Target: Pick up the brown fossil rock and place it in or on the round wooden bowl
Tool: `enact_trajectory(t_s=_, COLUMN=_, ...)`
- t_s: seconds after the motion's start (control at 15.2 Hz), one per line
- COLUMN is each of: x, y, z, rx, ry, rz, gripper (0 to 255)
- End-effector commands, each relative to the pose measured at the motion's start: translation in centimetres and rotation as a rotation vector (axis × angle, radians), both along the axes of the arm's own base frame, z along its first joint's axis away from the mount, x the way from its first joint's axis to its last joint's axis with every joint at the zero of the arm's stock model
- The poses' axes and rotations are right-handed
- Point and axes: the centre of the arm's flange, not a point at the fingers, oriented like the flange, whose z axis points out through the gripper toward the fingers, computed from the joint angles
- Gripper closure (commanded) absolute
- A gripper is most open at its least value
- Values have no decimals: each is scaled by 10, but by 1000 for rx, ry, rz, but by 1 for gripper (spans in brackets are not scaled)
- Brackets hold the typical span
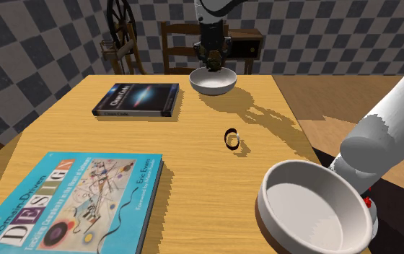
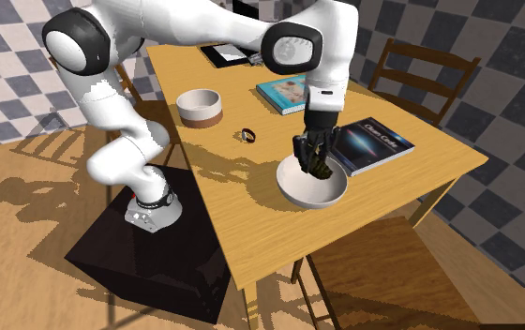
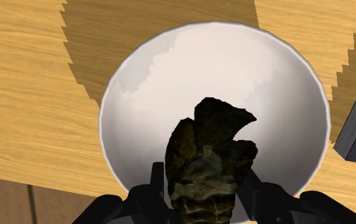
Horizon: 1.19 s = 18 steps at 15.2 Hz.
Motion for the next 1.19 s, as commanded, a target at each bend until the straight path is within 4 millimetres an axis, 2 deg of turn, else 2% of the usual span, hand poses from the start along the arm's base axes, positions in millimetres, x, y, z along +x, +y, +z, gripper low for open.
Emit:
enact_trajectory(t_s=0.0, x=1, y=0, z=-10, rx=0, ry=-1, rz=0, gripper=255)
enact_trajectory(t_s=0.26, x=1, y=0, z=-34, rx=0, ry=-1, rz=0, gripper=255)
enact_trajectory(t_s=0.79, x=1, y=0, z=-34, rx=0, ry=-1, rz=0, gripper=255)
enact_trajectory(t_s=0.86, x=1, y=0, z=-34, rx=0, ry=-1, rz=0, gripper=0)
enact_trajectory(t_s=1.12, x=1, y=0, z=-34, rx=0, ry=-1, rz=0, gripper=0)
